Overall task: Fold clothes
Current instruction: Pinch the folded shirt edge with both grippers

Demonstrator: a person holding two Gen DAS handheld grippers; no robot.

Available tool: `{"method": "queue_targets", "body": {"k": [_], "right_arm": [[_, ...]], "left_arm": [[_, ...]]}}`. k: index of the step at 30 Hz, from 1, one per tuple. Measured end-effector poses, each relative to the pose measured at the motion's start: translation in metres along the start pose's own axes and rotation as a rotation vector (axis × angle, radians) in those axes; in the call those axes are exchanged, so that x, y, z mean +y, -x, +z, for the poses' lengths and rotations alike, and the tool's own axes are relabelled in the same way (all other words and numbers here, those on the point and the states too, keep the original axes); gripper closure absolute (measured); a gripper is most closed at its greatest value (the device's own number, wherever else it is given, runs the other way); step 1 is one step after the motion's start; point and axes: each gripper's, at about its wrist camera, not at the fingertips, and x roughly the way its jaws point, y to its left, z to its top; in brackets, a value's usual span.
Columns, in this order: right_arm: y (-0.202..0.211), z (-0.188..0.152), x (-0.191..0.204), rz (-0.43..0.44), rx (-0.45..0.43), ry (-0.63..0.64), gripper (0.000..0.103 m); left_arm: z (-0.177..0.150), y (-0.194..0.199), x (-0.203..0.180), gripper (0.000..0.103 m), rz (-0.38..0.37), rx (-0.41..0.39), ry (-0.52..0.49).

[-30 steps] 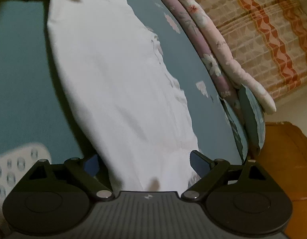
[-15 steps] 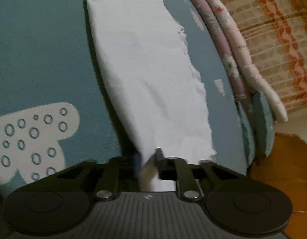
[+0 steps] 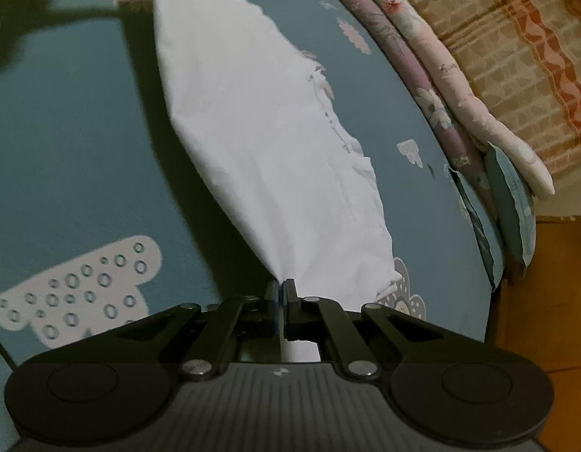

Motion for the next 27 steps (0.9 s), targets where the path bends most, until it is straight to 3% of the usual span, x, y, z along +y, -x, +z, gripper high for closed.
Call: {"method": "queue_targets", "body": {"k": [3, 5, 7, 9, 10, 11, 12, 13, 19, 23, 27], "right_arm": [[0.008, -0.003, 0.003, -0.003, -0.006, -0.034, 0.103], [0.008, -0.008, 0.008, -0.012, 0.006, -0.032, 0.103], [0.01, -0.012, 0.015, -0.019, 0.012, -0.016, 0.095], [0.01, -0.017, 0.022, -0.038, 0.018, 0.004, 0.077], [0.009, -0.018, 0.025, -0.046, 0.021, 0.012, 0.072], [0.005, -0.018, 0.028, -0.051, 0.022, 0.017, 0.064], [0.001, -0.018, 0.03, -0.055, 0.023, 0.021, 0.061], [-0.003, -0.018, 0.032, -0.06, 0.024, 0.025, 0.061], [-0.038, -0.016, 0.048, -0.094, 0.037, 0.115, 0.057], [-0.052, -0.01, 0.042, -0.136, -0.004, 0.115, 0.052], [-0.062, -0.004, 0.034, -0.183, -0.021, 0.11, 0.045]], "left_arm": [[-0.001, 0.005, -0.003, 0.101, 0.007, 0.016, 0.011], [-0.002, 0.008, -0.008, 0.094, 0.0, 0.023, 0.002], [-0.004, 0.012, -0.015, 0.091, -0.01, 0.029, -0.032], [-0.006, 0.012, -0.023, 0.086, 0.008, 0.031, -0.078], [-0.006, 0.01, -0.028, 0.077, 0.012, 0.034, -0.098], [-0.006, 0.007, -0.032, 0.054, 0.015, 0.036, -0.115], [-0.005, 0.004, -0.036, 0.039, 0.017, 0.036, -0.131], [-0.005, 0.0, -0.04, 0.036, 0.015, 0.032, -0.148], [-0.002, -0.022, -0.048, 0.035, 0.046, 0.014, -0.204], [0.001, -0.039, -0.043, 0.034, 0.07, -0.002, -0.217], [0.007, -0.051, -0.036, 0.033, 0.109, -0.014, -0.166]]}}
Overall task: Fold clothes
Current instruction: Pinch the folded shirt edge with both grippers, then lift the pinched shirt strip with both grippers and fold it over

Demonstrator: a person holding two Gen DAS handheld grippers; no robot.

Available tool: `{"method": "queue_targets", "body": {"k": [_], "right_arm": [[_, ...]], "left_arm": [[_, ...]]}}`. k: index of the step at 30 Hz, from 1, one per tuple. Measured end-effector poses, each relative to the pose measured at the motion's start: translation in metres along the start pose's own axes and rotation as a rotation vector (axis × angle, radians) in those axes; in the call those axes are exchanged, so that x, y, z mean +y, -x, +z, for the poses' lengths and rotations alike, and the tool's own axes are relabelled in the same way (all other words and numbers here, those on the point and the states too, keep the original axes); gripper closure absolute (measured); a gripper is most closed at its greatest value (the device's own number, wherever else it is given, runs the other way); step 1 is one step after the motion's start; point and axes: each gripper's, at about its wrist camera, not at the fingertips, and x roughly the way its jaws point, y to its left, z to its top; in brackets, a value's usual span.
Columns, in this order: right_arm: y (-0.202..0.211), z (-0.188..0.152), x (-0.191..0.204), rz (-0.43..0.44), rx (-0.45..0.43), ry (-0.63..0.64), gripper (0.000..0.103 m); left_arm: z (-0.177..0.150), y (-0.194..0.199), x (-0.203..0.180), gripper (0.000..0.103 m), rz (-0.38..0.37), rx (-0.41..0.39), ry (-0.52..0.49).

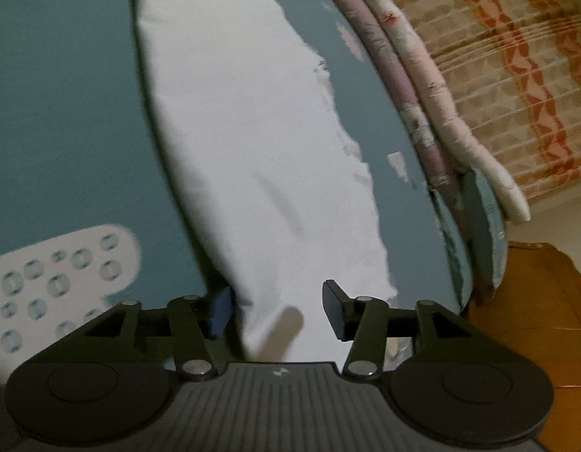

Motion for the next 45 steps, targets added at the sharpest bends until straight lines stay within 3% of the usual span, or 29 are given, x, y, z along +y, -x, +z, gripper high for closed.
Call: {"method": "queue_targets", "body": {"k": [10, 16, 20, 27, 32, 34, 35, 36, 45], "right_arm": [[0.002, -0.034, -0.005, -0.047, 0.085, 0.029, 0.041], [0.001, 0.007, 0.013, -0.017, -0.019, 0.072, 0.041], [-0.005, 0.012, 0.01, -0.017, -0.028, 0.079, 0.041], [-0.007, -0.03, -0.004, -0.075, 0.097, 0.06, 0.041], [-0.011, -0.008, 0.009, -0.06, 0.016, 0.071, 0.049], [-0.018, 0.0, 0.017, -0.065, 0.01, 0.119, 0.062], [-0.02, 0.001, 0.017, -0.049, 0.015, 0.123, 0.085], [-0.021, 0.001, 0.018, -0.034, 0.017, 0.113, 0.093], [0.008, 0.006, -0.013, 0.032, 0.008, 0.005, 0.1]], "left_arm": [[-0.01, 0.0, 0.004, 0.034, 0.014, 0.037, 0.058], [-0.001, 0.001, 0.004, 0.034, 0.02, 0.013, 0.048], [-0.007, 0.003, 0.005, 0.033, 0.015, 0.017, 0.063], [-0.016, 0.004, 0.006, 0.034, 0.022, 0.034, 0.093], [-0.01, 0.002, 0.007, 0.035, 0.022, 0.025, 0.094], [-0.01, 0.003, 0.008, 0.049, 0.002, 0.024, 0.094], [-0.01, 0.005, 0.007, 0.072, -0.004, 0.026, 0.096], [-0.01, 0.006, 0.007, 0.098, -0.011, 0.027, 0.098], [-0.01, 0.027, 0.024, 0.102, -0.027, 0.016, 0.144]]}}
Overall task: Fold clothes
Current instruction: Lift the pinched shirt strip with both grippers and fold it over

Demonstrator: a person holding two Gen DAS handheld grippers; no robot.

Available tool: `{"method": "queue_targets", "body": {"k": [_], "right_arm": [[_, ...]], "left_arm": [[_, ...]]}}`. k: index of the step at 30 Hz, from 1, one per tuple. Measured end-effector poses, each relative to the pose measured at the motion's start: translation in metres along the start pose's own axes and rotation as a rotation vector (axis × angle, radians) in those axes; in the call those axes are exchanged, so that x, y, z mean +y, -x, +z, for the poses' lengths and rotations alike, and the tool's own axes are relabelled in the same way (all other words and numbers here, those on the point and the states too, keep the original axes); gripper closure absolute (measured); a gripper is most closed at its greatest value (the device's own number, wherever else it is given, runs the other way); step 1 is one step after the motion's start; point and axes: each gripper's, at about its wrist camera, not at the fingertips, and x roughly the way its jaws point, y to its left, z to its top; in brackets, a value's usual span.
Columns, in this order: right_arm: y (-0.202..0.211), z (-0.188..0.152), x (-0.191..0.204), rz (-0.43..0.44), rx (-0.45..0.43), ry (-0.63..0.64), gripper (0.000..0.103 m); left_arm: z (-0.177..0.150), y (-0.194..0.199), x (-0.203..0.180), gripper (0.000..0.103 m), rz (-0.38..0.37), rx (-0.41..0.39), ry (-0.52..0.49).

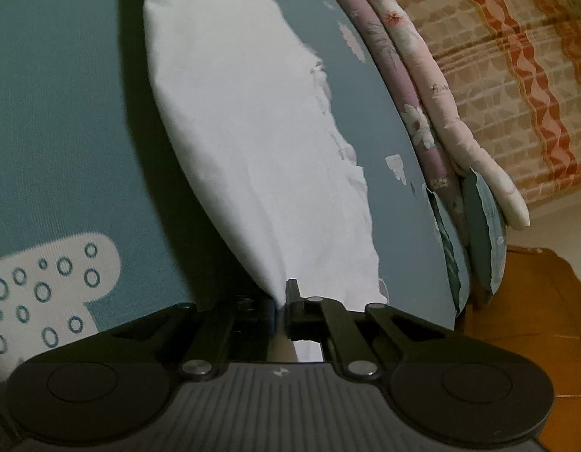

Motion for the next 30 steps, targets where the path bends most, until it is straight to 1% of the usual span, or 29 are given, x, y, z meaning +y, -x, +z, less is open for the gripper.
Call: {"method": "queue_targets", "body": {"k": [4, 6, 9, 13, 15, 18, 21, 22, 23, 24, 25, 28, 30], "right_arm": [[0.021, 0.002, -0.014, 0.05, -0.003, -0.051, 0.101], [0.029, 0.001, -0.018, 0.083, 0.004, -0.069, 0.101], [0.051, -0.004, -0.014, 0.143, 0.017, -0.093, 0.101], [0.081, -0.013, -0.001, 0.225, 0.041, -0.119, 0.101], [0.096, -0.016, 0.009, 0.257, 0.048, -0.128, 0.1], [0.115, -0.021, 0.026, 0.282, 0.053, -0.13, 0.1], [0.124, -0.024, 0.038, 0.298, 0.065, -0.141, 0.1], [0.126, -0.026, 0.042, 0.305, 0.071, -0.147, 0.1], [0.126, -0.028, 0.045, 0.312, 0.078, -0.155, 0.097], [0.125, -0.03, 0.047, 0.318, 0.087, -0.159, 0.089], [0.125, -0.033, 0.047, 0.324, 0.097, -0.157, 0.086], [0.125, -0.041, 0.047, 0.34, 0.124, -0.154, 0.084], [0.133, -0.048, 0.038, 0.35, 0.118, -0.204, 0.084]], "left_arm": [[0.004, 0.018, 0.009, 0.102, -0.014, -0.007, 0.011], [0.004, 0.032, 0.006, 0.102, -0.026, -0.007, 0.002], [0.004, 0.059, -0.001, 0.102, -0.072, -0.003, 0.014], [0.0, 0.098, -0.017, 0.102, -0.127, 0.001, -0.007], [-0.002, 0.116, -0.024, 0.102, -0.146, 0.005, -0.002], [-0.003, 0.134, -0.032, 0.102, -0.152, 0.004, 0.0], [-0.004, 0.143, -0.035, 0.101, -0.174, 0.008, 0.047], [-0.003, 0.144, -0.035, 0.1, -0.19, 0.014, 0.066], [-0.003, 0.145, -0.036, 0.096, -0.217, 0.026, 0.079], [-0.003, 0.147, -0.037, 0.094, -0.248, 0.036, 0.085], [-0.003, 0.149, -0.038, 0.092, -0.279, 0.045, 0.086], [-0.008, 0.159, -0.039, 0.092, -0.338, 0.071, 0.064], [-0.012, 0.167, -0.032, 0.092, -0.375, 0.084, 0.092]]}}
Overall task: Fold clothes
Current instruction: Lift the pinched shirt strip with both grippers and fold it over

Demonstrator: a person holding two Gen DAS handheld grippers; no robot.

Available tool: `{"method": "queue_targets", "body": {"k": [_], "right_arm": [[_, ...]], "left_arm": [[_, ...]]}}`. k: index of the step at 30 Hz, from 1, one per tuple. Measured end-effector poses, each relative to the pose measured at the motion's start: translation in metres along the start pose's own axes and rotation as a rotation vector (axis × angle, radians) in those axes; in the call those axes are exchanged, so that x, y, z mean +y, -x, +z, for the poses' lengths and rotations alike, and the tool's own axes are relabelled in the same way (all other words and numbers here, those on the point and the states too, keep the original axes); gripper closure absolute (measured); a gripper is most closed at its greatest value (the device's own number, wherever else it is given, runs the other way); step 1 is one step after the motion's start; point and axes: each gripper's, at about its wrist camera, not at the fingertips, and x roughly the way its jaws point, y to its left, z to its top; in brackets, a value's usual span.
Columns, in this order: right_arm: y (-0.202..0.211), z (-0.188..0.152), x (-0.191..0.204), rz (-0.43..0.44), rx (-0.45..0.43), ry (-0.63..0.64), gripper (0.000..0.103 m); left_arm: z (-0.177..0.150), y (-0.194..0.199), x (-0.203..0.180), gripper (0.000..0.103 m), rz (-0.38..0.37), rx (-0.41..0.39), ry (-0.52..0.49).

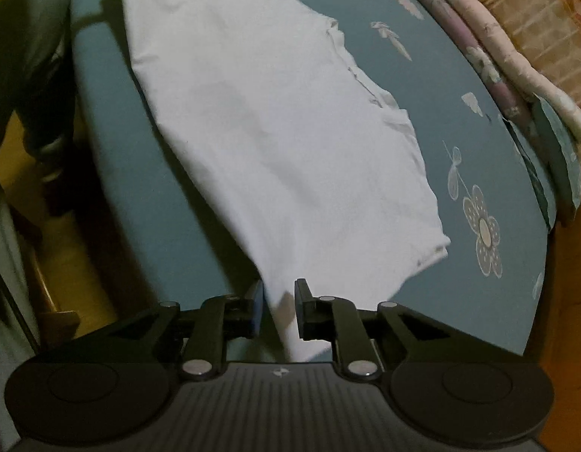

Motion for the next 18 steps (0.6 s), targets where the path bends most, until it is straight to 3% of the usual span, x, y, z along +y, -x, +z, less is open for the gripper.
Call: {"method": "queue_targets", "body": {"k": [4, 6, 8, 11, 18], "right_arm": [[0.026, -0.008, -0.029, 0.073, -0.092, -0.197, 0.081], [0.035, -0.011, -0.042, 0.106, -0.16, -0.318, 0.077], [0.028, -0.008, -0.048, 0.111, -0.198, -0.405, 0.077], [0.004, -0.007, -0.045, 0.14, -0.22, -0.516, 0.077], [-0.039, -0.021, -0.018, 0.165, -0.221, -0.673, 0.077]], "left_arm": [[0.0, 0.018, 0.033, 0.09, -0.076, -0.046, 0.212], [0.001, 0.022, 0.05, 0.074, -0.088, -0.096, 0.349], [0.004, 0.015, 0.064, 0.067, -0.115, -0.138, 0.482], [0.009, -0.009, 0.067, 0.067, -0.168, -0.159, 0.625], [-0.006, -0.047, 0.05, 0.067, -0.24, -0.114, 0.812]]}}
